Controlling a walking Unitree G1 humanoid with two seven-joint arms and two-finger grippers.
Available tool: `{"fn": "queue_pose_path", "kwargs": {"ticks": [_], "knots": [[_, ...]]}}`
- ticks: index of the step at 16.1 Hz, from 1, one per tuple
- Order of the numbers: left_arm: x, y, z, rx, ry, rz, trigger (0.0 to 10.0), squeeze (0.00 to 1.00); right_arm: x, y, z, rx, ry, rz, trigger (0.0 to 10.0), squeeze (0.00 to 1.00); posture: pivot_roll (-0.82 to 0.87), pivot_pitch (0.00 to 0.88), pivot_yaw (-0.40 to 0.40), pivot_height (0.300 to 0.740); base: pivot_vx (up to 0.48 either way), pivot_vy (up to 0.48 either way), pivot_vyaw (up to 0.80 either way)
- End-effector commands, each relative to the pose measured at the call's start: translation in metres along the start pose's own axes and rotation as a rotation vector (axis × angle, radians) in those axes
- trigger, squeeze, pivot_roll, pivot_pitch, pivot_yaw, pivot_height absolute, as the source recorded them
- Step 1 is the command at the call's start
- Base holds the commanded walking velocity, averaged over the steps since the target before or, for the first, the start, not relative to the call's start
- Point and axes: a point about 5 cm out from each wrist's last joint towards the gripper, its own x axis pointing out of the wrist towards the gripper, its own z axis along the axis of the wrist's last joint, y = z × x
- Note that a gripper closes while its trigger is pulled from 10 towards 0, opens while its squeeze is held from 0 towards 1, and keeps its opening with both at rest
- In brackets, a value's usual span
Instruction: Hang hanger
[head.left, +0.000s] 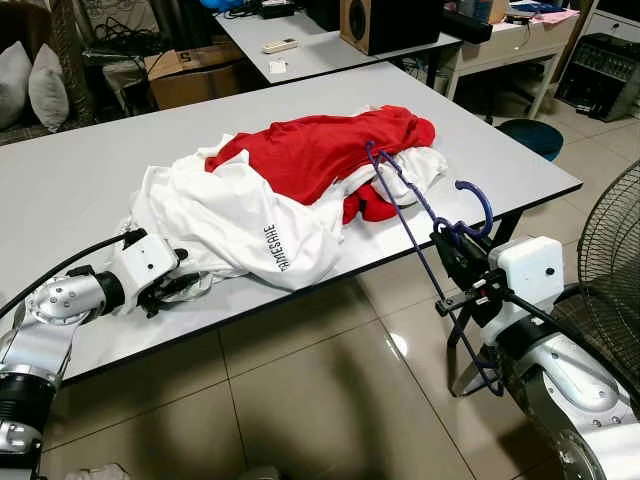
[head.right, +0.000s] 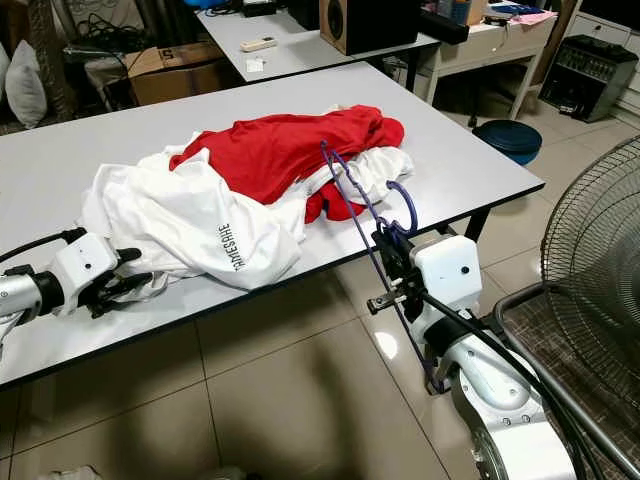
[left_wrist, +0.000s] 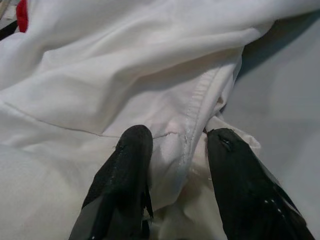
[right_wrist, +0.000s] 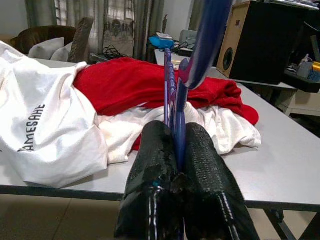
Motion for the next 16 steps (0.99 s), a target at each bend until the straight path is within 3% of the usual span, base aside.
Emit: {"fn": "queue_pose_path", "kwargs": {"ticks": [1,2,3,12,16], "knots": [[-0.002,0.007,0.003,0.03,0.013,0.015,4.1,0.0,0.001,-0.003,0.003,-0.012,-0.015,-0.002,10.0,0.0,-0.04,0.0,0.102,0.74,0.0,0.0,0.0],[-0.002,0.007,0.003,0.029,0.013,0.018,3.7,0.0,0.001,-0.003,0.003,-0.012,-0.015,-0.002,10.0,0.0,-0.04,0.0,0.103,0.74,0.0,0.0,0.0],[-0.001,0.007,0.003,0.031,0.012,0.02,0.0,0.0,0.001,-0.003,0.003,-0.012,-0.016,-0.002,10.0,0.0,-0.04,0.0,0.102,0.74,0.0,0.0,0.0],[0.003,0.006,-0.001,0.042,0.044,0.015,0.0,0.0,0.002,-0.003,0.003,-0.012,-0.018,-0.008,10.0,0.0,-0.05,0.0,0.107,0.74,0.0,0.0,0.0],[0.007,0.011,0.01,-0.054,-0.043,0.05,0.0,0.0,0.003,-0.004,0.004,-0.014,-0.022,-0.007,10.0,0.0,-0.04,0.0,0.103,0.74,0.0,0.0,0.0]]}}
